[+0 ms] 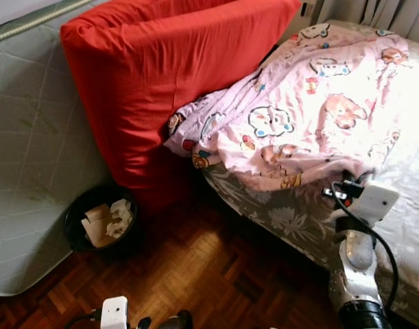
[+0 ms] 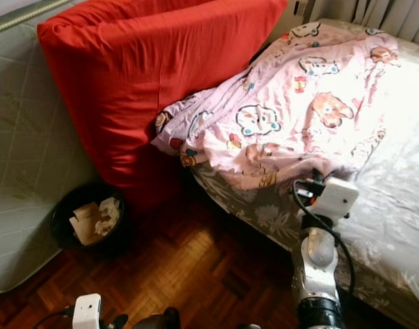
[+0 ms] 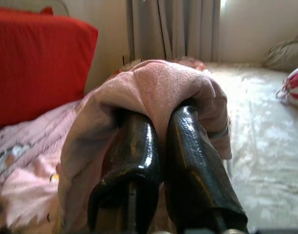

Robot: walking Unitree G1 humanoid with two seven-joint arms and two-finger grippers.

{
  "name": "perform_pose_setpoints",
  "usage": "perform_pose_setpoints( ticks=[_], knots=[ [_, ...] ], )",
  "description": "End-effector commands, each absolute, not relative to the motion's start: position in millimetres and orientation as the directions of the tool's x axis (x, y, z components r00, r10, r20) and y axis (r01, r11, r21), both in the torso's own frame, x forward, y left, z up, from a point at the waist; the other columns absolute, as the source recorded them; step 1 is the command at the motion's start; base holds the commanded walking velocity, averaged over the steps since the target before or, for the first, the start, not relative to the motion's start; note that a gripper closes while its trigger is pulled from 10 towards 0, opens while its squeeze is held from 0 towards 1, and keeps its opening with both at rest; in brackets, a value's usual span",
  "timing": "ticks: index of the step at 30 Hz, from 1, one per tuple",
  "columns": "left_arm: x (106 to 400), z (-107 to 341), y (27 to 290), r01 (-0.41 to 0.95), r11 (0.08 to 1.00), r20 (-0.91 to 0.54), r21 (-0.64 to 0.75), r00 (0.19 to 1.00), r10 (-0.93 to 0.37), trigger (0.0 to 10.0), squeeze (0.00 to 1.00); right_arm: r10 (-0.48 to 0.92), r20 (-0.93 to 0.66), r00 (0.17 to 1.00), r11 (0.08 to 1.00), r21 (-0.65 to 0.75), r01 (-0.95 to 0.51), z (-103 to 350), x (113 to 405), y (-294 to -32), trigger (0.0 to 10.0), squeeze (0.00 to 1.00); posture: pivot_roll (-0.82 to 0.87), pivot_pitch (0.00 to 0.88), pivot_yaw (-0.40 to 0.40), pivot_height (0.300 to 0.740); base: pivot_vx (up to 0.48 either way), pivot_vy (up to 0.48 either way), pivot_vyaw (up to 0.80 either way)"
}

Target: Clean up the room

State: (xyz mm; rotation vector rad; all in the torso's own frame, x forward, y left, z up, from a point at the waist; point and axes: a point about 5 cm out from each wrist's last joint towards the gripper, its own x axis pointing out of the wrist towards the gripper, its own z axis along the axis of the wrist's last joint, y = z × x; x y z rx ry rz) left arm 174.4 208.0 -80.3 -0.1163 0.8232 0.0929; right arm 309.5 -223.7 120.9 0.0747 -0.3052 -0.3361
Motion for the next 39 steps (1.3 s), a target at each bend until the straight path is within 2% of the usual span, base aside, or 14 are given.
perform_pose_setpoints(
  ticks=[1,8,14,17,18,19,20,23,25,29,31,34,39],
  knots=[
    [164,-85,210,-0.122,0.991,-0.762,-0.057,0.647,0.036,10.0,0.0,-0.362,0.324,0.874,0.932,0.133,0.336,130,307,-229,10.0,0.0,0.09,0.199,0.029,0.74,0.0,0.0,0.0],
    [165,-85,209,-0.116,0.992,-0.757,-0.056,0.652,0.033,10.0,0.0,-0.403,0.447,0.798,0.912,0.13,0.388,171,309,-237,10.0,0.0,0.08,0.204,0.031,0.74,0.0,0.0,0.0],
    [166,-84,208,-0.111,0.992,-0.755,-0.055,0.655,0.032,10.0,0.0,-0.376,0.422,0.825,0.925,0.113,0.364,170,309,-235,10.0,0.0,0.08,0.202,0.025,0.74,0.0,0.0,0.0],
    [168,-84,206,-0.107,0.993,-0.75,-0.058,0.661,0.027,10.0,0.0,-0.379,0.304,0.874,0.925,0.09,0.369,145,303,-234,10.0,0.0,0.09,0.204,0.023,0.74,0.0,0.0,0.0],
    [168,-84,205,-0.103,0.993,-0.748,-0.059,0.663,0.025,10.0,0.0,-0.379,0.212,0.901,0.925,0.085,0.369,126,298,-234,10.0,0.0,0.08,0.205,0.021,0.74,0.0,0.0,0.0],
    [168,-84,205,-0.103,0.993,-0.748,-0.059,0.663,0.025,10.0,0.0,-0.379,0.212,0.901,0.925,0.085,0.369,126,298,-234,10.0,0.0,0.08,0.205,0.021,0.74,0.0,0.0,0.0],
    [169,-83,204,-0.098,0.993,-0.747,-0.06,0.665,0.02,10.0,0.0,-0.382,0.11,0.918,0.924,0.07,0.376,101,288,-236,10.0,0.0,0.08,0.207,0.019,0.74,0.0,0.0,0.0],
    [170,-83,202,-0.084,0.995,-0.748,-0.06,0.663,0.011,10.0,0.0,-0.393,-0.046,0.919,0.919,0.008,0.393,63,273,-241,10.0,0.0,0.07,0.205,0.019,0.74,0.0,0.0,0.0],
    [166,-87,193,-0.07,0.996,-0.769,-0.06,0.639,-0.001,10.0,0.0,-0.387,-0.311,0.868,0.922,-0.101,0.375,5,251,-244,10.0,0.0,0.07,0.205,0.016,0.74,0.0,0.0,0.0],
    [161,-91,178,-0.044,0.997,-0.784,-0.059,0.62,-0.019,10.0,0.0,-0.328,-0.57,0.754,0.943,-0.152,0.295,-42,218,-235,10.0,0.0,0.07,0.204,0.019,0.74,0.0,0.0,0.0],
    [162,-92,172,-0.032,0.998,-0.786,-0.058,0.618,-0.025,10.0,0.0,-0.342,-0.632,0.695,0.931,-0.128,0.342,-55,202,-236,10.0,0.0,0.07,0.205,0.021,0.74,0.0,0.0,0.0],
    [166,-90,171,-0.016,0.998,-0.782,-0.053,0.622,-0.031,10.0,0.0,-0.297,-0.679,0.671,0.947,-0.118,0.299,-65,193,-229,10.0,0.0,0.07,0.205,0.021,0.74,0.0,0.0,0.0],
    [173,-88,167,-0.001,0.999,-0.772,-0.053,0.635,-0.04,10.0,0.0,-0.297,-0.717,0.631,0.946,-0.132,0.295,-73,182,-230,10.0,0.0,0.07,0.208,0.022,0.74,0.0,0.0,0.0]
  ],
)
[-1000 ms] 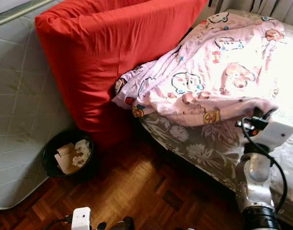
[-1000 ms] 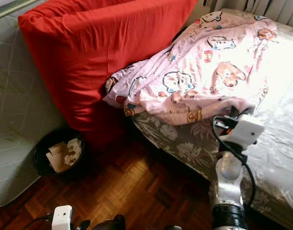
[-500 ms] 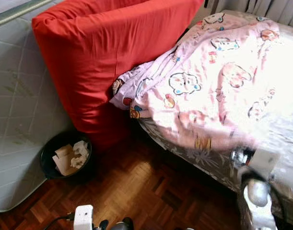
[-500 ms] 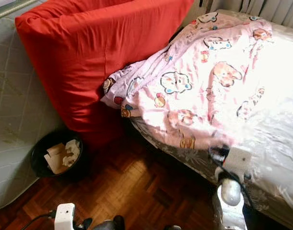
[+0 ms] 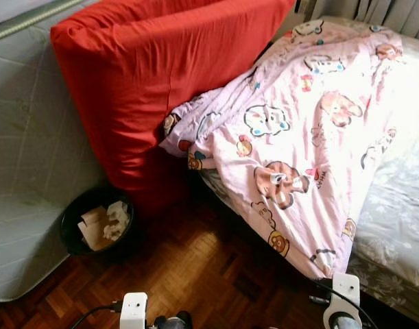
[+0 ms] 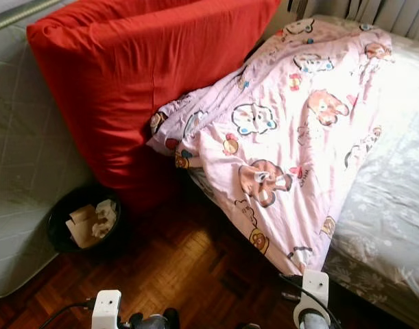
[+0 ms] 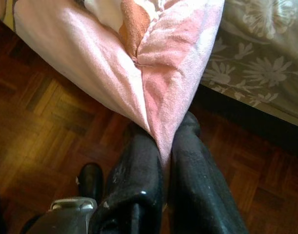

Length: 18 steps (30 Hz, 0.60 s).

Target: Clean up the room

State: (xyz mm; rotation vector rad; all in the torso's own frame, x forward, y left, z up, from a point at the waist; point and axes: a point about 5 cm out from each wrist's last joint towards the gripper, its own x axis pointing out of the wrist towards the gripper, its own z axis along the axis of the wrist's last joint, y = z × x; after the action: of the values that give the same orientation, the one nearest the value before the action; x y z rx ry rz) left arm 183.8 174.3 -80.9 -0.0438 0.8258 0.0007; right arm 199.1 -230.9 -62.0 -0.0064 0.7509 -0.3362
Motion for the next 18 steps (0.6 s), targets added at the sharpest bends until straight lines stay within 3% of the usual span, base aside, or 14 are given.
perform_pose_setpoints(
  ticks=[1,5,6,7,8,16,17,18],
  knots=[
    [174,-87,166,0.004,0.999,-0.771,-0.052,0.636,-0.042,10.0,0.0,-0.296,-0.719,0.629,0.946,-0.13,0.296,-73,181,-230,10.0,0.0,0.07,0.208,0.022,0.74,0.0,0.0,0.0],
    [174,-87,167,0.008,0.999,-0.771,-0.048,0.636,-0.042,10.0,0.0,-0.291,-0.719,0.631,0.946,-0.117,0.303,-74,180,-230,10.0,0.0,0.07,0.209,0.023,0.74,0.0,0.0,0.0],
    [173,-88,168,0.006,0.999,-0.772,-0.046,0.635,-0.039,10.0,0.0,-0.287,-0.722,0.63,0.947,-0.116,0.299,-75,179,-231,10.0,0.22,0.07,0.209,0.022,0.74,0.0,0.0,0.0],
    [172,-88,168,0.006,0.999,-0.772,-0.045,0.634,-0.039,10.0,0.0,-0.286,-0.723,0.629,0.948,-0.116,0.297,-75,178,-231,10.0,0.22,0.07,0.209,0.022,0.74,0.0,0.0,0.0],
    [172,-88,168,0.006,0.999,-0.772,-0.045,0.634,-0.038,10.0,0.0,-0.284,-0.729,0.623,0.949,-0.121,0.291,-76,177,-231,10.0,1.0,0.07,0.209,0.022,0.74,0.0,0.0,0.0],
    [172,-88,169,0.001,0.999,-0.772,-0.042,0.634,-0.033,10.0,0.0,-0.265,-0.754,0.601,0.956,-0.124,0.267,-80,169,-231,10.0,0.98,0.08,0.208,0.024,0.74,0.0,0.0,0.0],
    [171,-88,169,0.001,0.999,-0.773,-0.042,0.634,-0.033,10.0,0.0,-0.265,-0.758,0.597,0.956,-0.125,0.266,-81,168,-231,10.0,0.0,0.08,0.208,0.024,0.74,0.0,0.0,0.0],
    [171,-88,170,0.002,0.999,-0.772,-0.043,0.634,-0.034,10.0,0.0,-0.269,-0.762,0.589,0.954,-0.129,0.269,-81,166,-232,10.0,0.0,0.08,0.208,0.026,0.74,0.0,0.0,0.0]
  ],
)
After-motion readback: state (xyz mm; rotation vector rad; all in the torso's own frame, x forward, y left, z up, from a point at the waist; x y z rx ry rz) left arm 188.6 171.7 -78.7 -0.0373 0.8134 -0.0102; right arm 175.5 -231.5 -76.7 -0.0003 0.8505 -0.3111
